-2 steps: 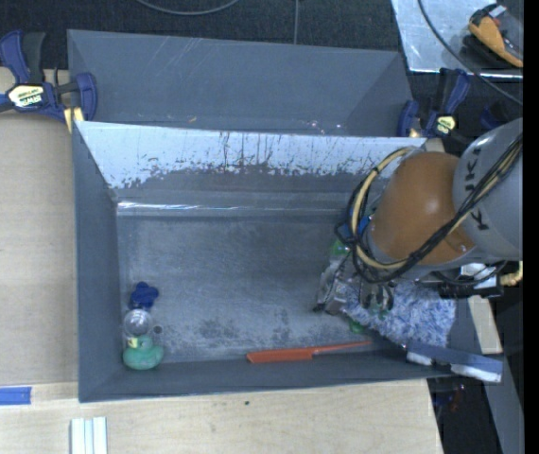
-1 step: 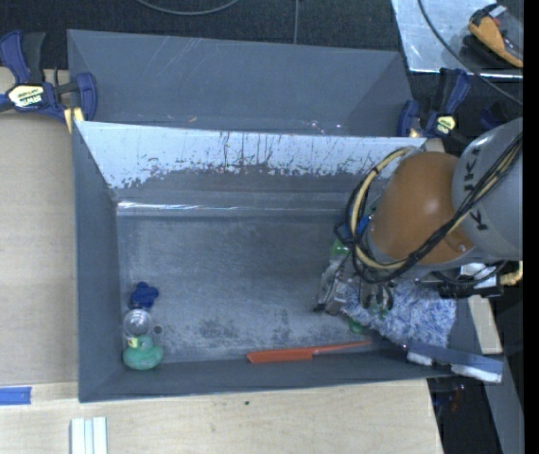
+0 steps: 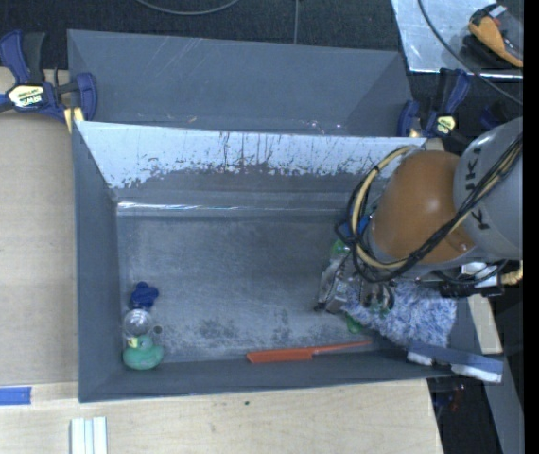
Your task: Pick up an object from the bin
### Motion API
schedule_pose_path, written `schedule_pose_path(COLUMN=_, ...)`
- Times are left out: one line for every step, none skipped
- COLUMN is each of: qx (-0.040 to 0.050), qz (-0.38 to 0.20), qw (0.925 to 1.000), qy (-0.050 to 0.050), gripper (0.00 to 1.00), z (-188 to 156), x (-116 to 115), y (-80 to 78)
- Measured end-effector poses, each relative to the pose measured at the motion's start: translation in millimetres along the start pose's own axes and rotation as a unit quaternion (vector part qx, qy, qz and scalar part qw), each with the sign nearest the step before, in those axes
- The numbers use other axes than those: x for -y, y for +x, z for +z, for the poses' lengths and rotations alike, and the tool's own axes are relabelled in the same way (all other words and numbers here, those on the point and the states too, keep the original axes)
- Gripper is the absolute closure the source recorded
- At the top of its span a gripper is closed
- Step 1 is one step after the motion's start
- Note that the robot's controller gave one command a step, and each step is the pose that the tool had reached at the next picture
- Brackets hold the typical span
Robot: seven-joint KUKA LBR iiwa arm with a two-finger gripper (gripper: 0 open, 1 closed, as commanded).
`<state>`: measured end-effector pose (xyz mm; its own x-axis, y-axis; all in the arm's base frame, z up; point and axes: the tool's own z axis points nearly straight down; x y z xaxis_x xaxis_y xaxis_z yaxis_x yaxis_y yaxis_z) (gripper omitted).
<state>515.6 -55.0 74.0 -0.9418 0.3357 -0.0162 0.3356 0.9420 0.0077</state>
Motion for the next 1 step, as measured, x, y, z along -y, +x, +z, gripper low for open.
schedule_pose_path(qx=0.0021, qz=0.0, qw=1.0, qy=-0.001, gripper=1.0, z=-7.8, x=-0.3, y=-0.5)
